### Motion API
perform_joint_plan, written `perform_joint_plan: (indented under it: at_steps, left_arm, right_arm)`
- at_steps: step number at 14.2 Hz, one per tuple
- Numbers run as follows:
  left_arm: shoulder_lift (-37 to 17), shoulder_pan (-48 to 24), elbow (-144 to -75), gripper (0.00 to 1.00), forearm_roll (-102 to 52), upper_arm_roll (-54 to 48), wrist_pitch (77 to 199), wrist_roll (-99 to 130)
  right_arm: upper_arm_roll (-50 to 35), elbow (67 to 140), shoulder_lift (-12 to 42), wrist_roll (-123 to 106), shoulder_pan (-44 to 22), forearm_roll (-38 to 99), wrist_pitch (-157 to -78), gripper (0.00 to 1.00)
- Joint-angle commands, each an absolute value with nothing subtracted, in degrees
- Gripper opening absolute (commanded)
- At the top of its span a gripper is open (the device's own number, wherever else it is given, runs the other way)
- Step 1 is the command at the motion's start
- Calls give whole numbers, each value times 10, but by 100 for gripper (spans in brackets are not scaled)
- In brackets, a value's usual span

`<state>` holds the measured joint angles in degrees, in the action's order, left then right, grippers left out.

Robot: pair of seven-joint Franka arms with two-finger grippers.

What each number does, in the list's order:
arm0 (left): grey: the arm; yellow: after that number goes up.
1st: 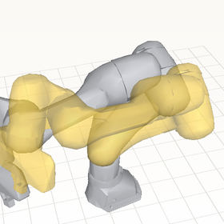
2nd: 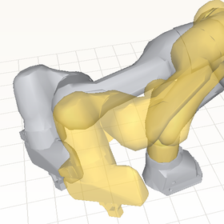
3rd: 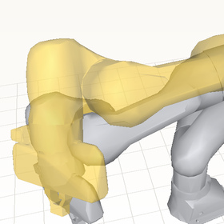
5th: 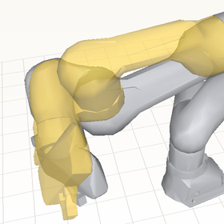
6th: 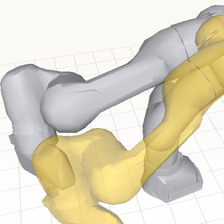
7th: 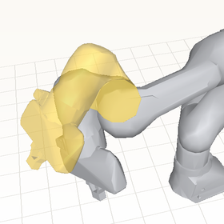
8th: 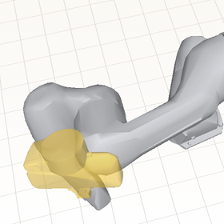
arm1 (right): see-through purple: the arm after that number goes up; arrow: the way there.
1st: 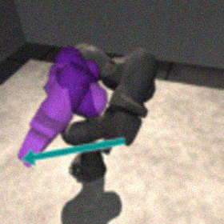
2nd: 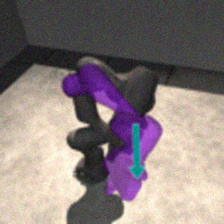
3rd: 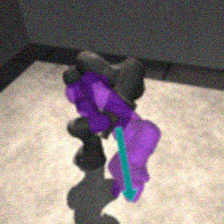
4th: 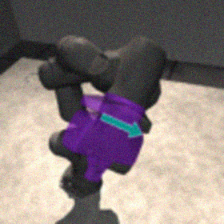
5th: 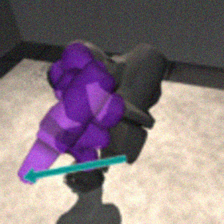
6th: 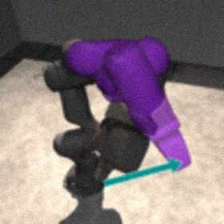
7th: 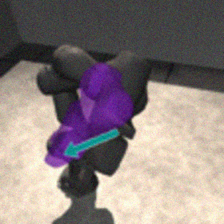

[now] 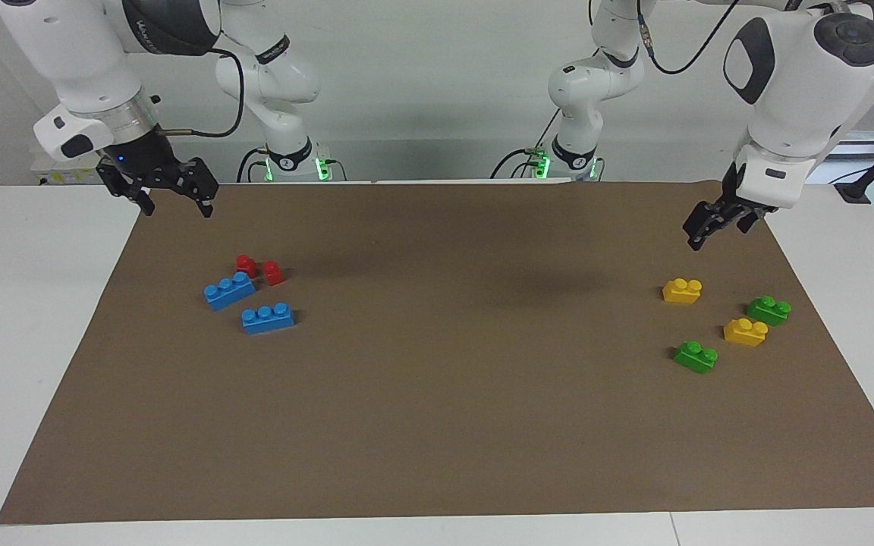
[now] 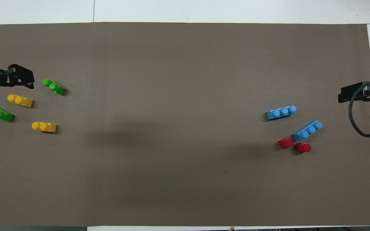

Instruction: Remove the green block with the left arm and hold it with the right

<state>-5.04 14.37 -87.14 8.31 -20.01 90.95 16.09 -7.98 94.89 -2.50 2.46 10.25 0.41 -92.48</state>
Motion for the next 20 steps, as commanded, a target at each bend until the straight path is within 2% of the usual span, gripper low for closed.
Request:
perform_joint_plan:
  at_steps: [1,6,11,20]
  left_arm:
    - [-18,61,-867,100,74,-110,880,121]
    - [9,-52,-874,100,47,11,849,82]
    - [57,-45,-941,100,25,14,843,37]
    - [60,-30,-953,100,-24,15,877,43]
  right_arm:
    - [-84,940,-18,11,108,-9,-928,100]
    - [-84,941,-18,16,107,-8,-928,100]
    - [-84,941,-19,16,107,-9,-930,100]
    - [-84,941,-18,16,110,-9,-930,100]
